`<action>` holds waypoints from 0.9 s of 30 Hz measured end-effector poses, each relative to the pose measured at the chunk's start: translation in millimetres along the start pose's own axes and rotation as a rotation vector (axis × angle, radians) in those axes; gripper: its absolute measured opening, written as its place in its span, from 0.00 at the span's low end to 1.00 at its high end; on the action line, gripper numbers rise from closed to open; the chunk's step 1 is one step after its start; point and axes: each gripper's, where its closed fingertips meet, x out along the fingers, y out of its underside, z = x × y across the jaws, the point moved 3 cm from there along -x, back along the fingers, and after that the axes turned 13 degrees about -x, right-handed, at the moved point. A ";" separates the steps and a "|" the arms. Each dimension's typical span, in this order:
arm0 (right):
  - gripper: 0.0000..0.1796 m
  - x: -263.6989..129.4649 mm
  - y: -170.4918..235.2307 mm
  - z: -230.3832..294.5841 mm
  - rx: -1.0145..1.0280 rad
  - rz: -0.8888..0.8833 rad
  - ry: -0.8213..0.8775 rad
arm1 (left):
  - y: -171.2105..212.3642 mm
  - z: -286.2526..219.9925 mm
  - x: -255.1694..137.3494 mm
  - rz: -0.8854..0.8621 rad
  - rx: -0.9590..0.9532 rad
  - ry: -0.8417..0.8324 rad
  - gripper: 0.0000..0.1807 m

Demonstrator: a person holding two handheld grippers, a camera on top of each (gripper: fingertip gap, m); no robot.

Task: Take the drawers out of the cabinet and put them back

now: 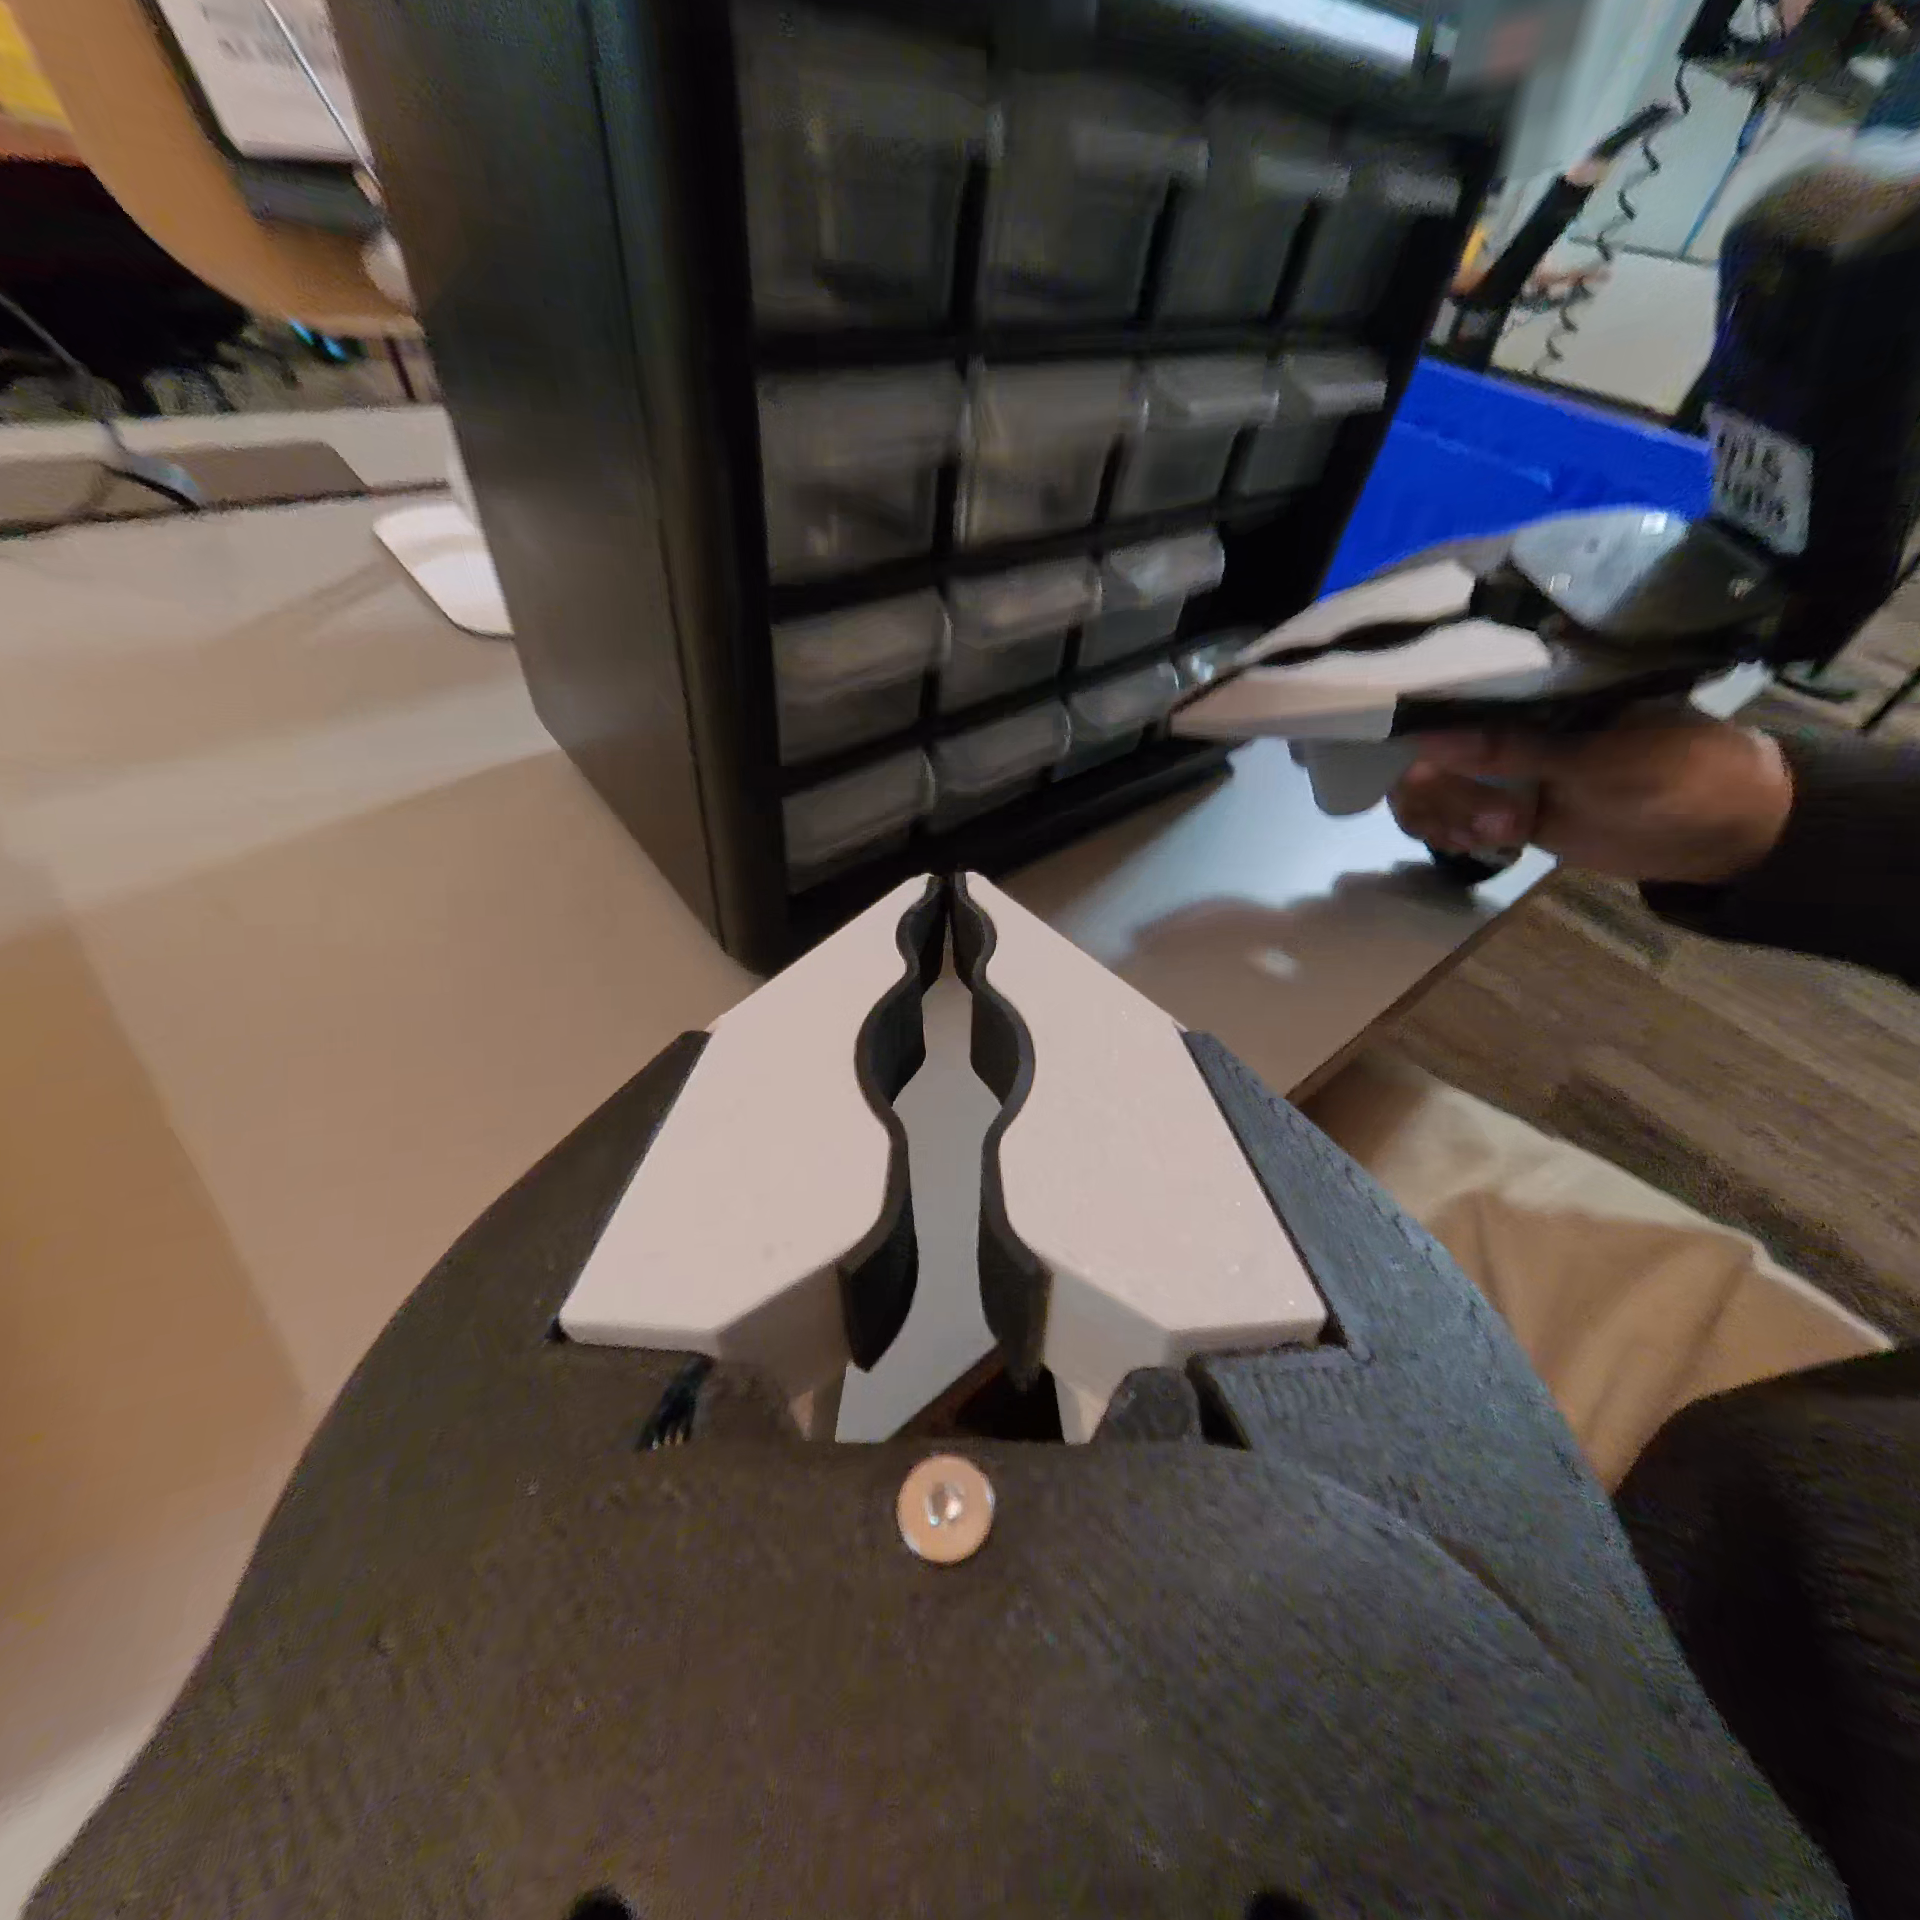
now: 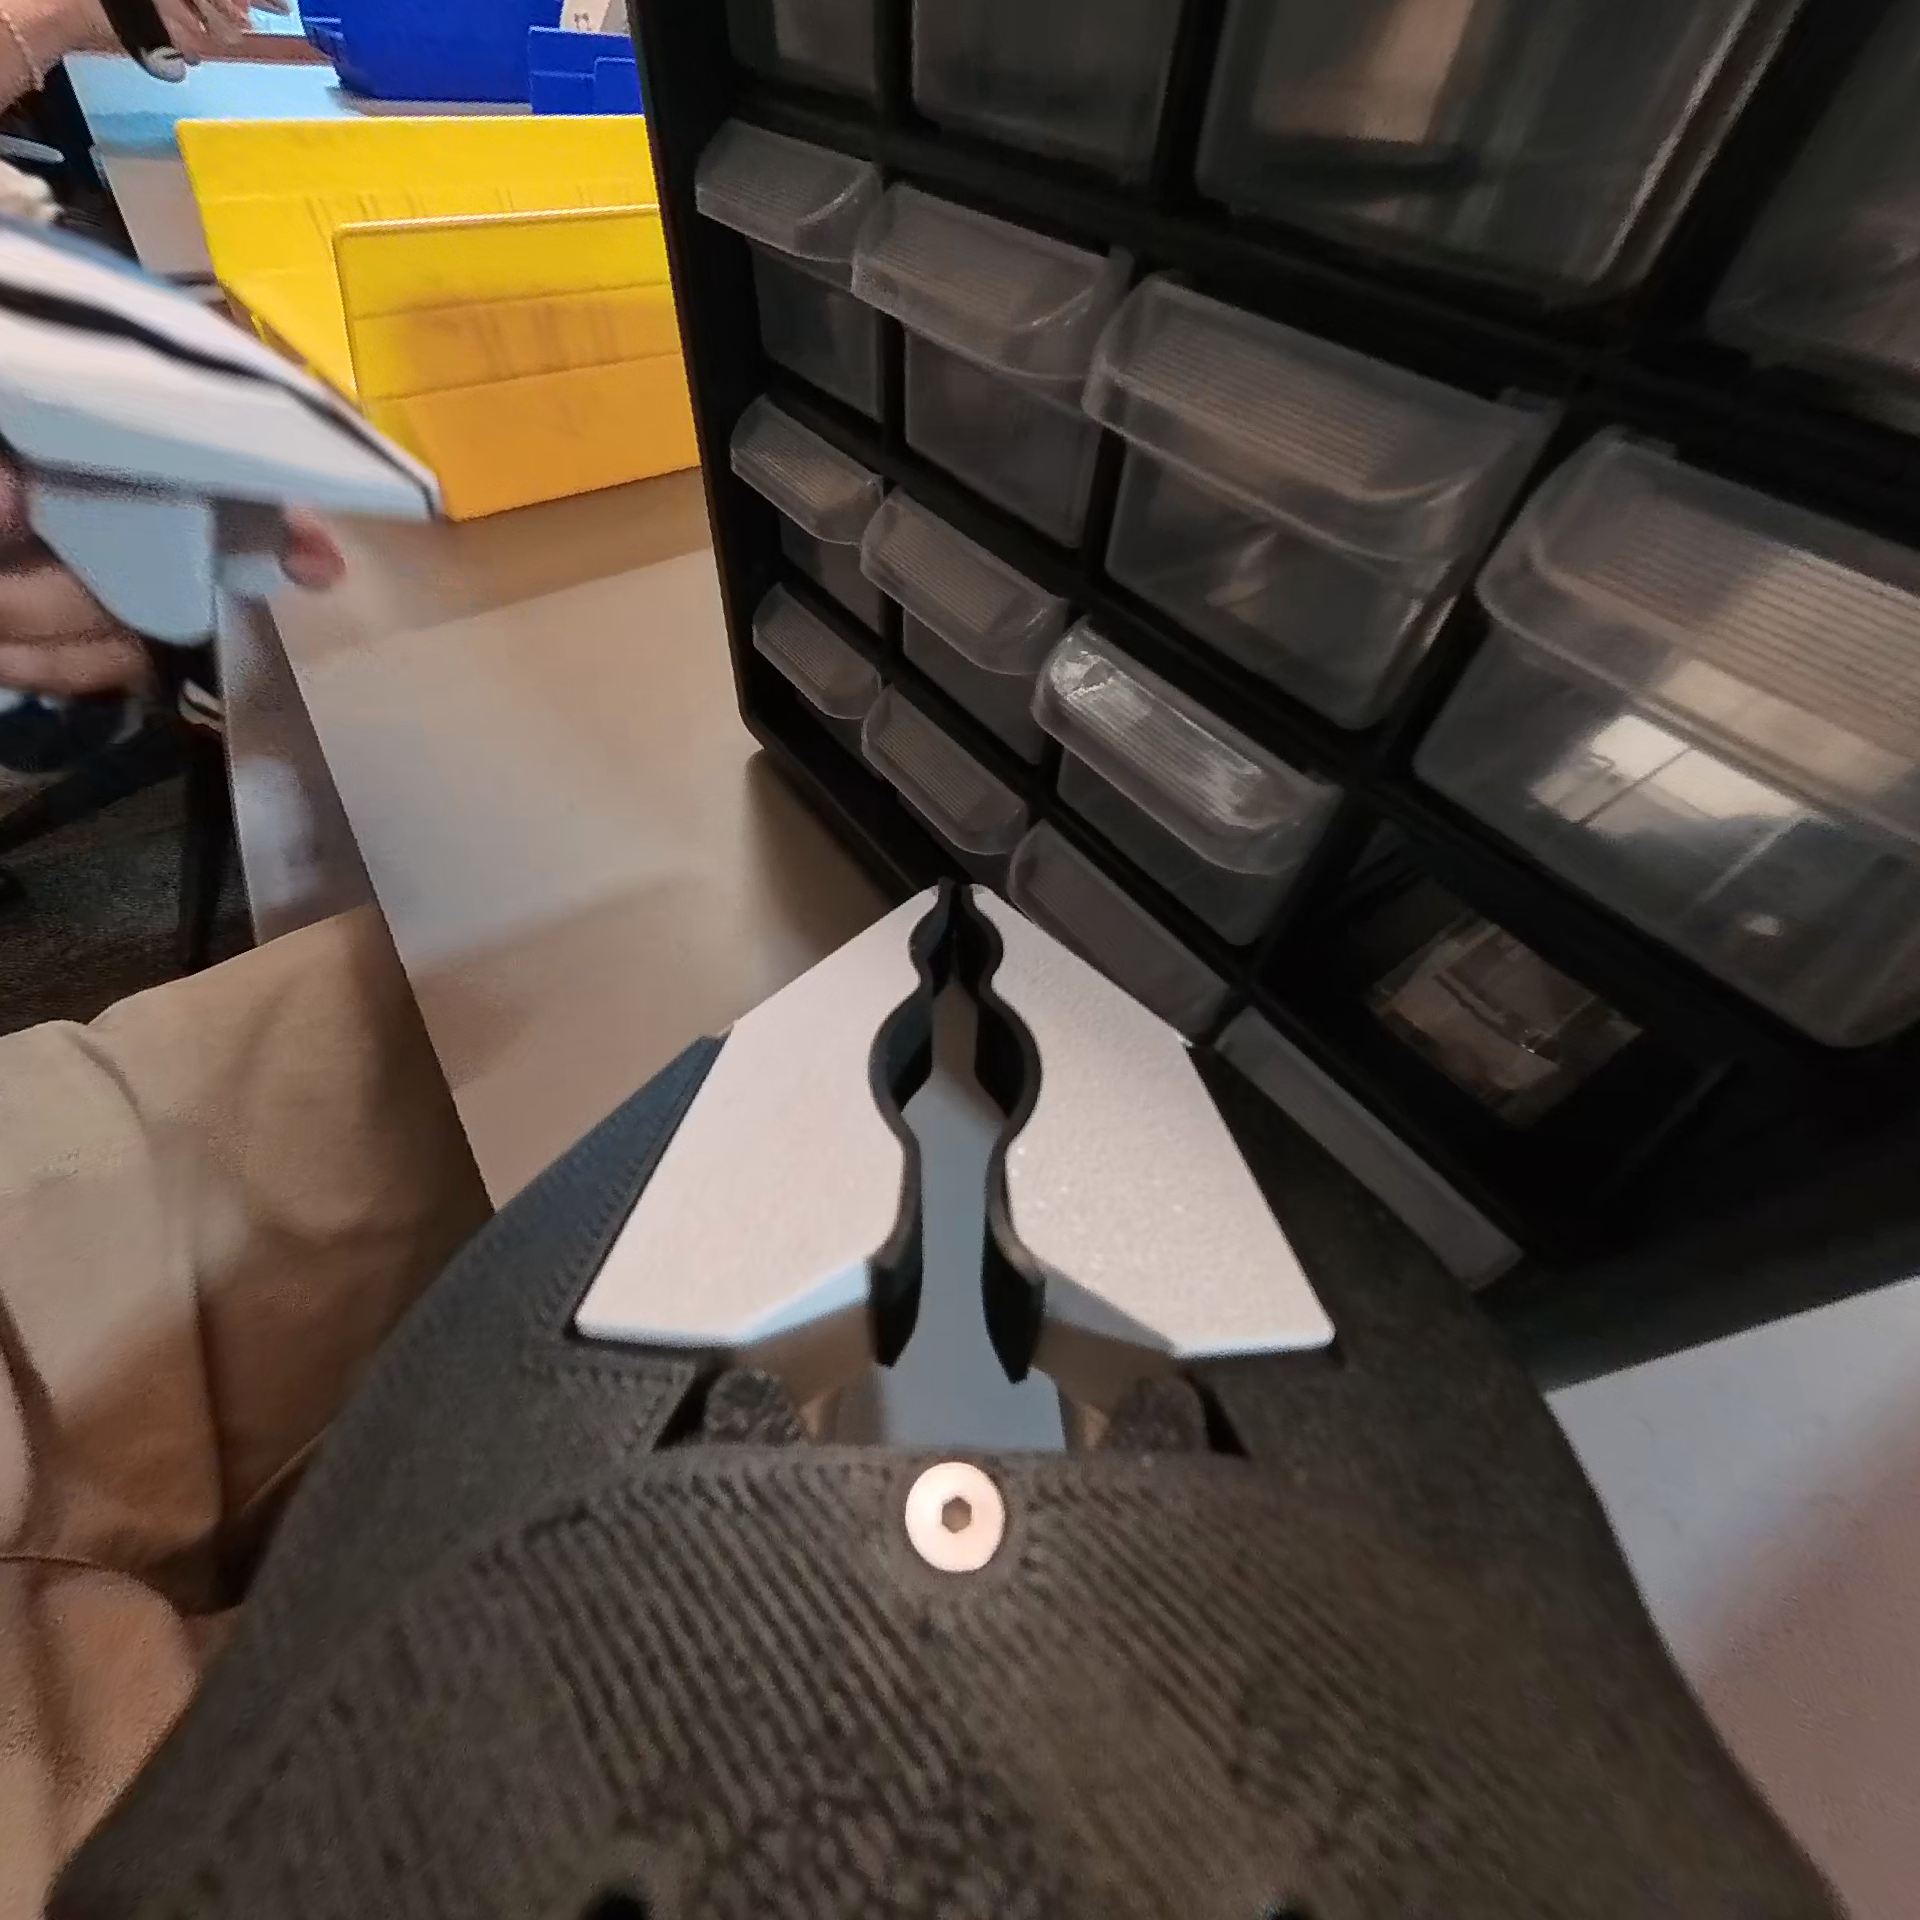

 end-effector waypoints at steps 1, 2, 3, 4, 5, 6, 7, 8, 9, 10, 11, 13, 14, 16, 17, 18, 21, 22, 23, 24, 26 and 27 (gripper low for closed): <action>0.00 -0.2 -0.1 -0.1 0.000 -0.002 0.002 | -13.6 0.3 -6.5 -0.036 0.004 -0.016 0.00; 0.00 -0.6 -0.2 -0.3 0.000 -0.003 0.004 | -30.8 2.6 -15.0 -0.082 0.019 -0.042 0.00; 0.00 -0.9 -0.1 -0.4 0.000 -0.003 0.005 | -50.4 8.6 -24.8 -0.126 0.050 -0.084 0.00; 0.00 -1.1 0.1 -0.4 0.001 -0.003 0.005 | -70.9 19.6 -35.4 -0.161 0.088 -0.148 0.00; 0.00 -1.2 0.0 -0.5 0.002 -0.004 0.004 | -91.7 35.0 -46.6 -0.186 0.119 -0.226 0.00; 0.00 -1.0 0.2 -0.4 0.004 -0.003 0.002 | -112.4 52.5 -57.1 -0.202 0.142 -0.295 0.00; 0.00 -0.6 0.4 -0.2 0.005 -0.001 -0.002 | -130.9 70.8 -64.8 -0.195 0.161 -0.342 0.00; 0.00 -0.3 0.8 0.1 0.006 0.002 -0.006 | -145.5 91.2 -68.9 -0.160 0.177 -0.374 0.03; 0.00 0.1 0.9 0.5 0.005 0.004 -0.009 | -155.2 115.2 -69.4 -0.105 0.190 -0.406 0.04; 0.00 0.1 1.0 1.0 0.003 0.005 -0.011 | -158.8 142.5 -66.9 -0.024 0.203 -0.435 0.06; 0.00 0.1 0.8 1.5 -0.002 0.004 -0.013 | -157.6 172.1 -62.9 0.072 0.209 -0.468 0.08; 0.00 -0.4 0.1 2.8 -0.014 0.000 -0.012 | -147.9 229.0 -54.7 0.259 0.198 -0.538 0.10; 0.00 -0.4 0.0 3.5 -0.020 0.000 -0.011 | -141.6 254.8 -50.4 0.336 0.198 -0.578 0.11; 0.00 0.3 0.4 4.7 -0.030 0.007 -0.013 | -125.9 298.5 -41.1 0.478 0.204 -0.657 0.13; 0.00 0.7 0.6 5.2 -0.034 0.011 -0.014 | -116.8 316.4 -36.7 0.549 0.218 -0.689 0.14; 0.00 1.1 0.9 5.6 -0.038 0.014 -0.014 | -107.9 332.7 -33.5 0.616 0.235 -0.727 0.15; 0.00 1.2 0.8 6.3 -0.047 0.016 -0.012 | -82.3 366.7 -28.0 0.780 0.266 -0.808 0.14; 0.00 1.1 0.6 6.6 -0.050 0.015 -0.012 | -77.9 373.1 -26.9 0.805 0.284 -0.827 0.17; 0.00 1.0 0.5 6.9 -0.052 0.014 -0.012 | -81.2 375.8 -24.9 0.785 0.335 -0.836 0.12; 0.00 1.0 0.5 7.2 -0.053 0.014 -0.014 | -83.2 376.7 -24.5 0.781 0.368 -0.839 0.09; 0.00 0.9 0.4 7.6 -0.052 0.012 -0.019 | -81.3 373.6 -26.6 0.812 0.358 -0.817 0.05; 0.00 0.8 0.3 7.9 -0.051 0.011 -0.023 | -80.6 370.6 -28.8 0.831 0.358 -0.796 0.01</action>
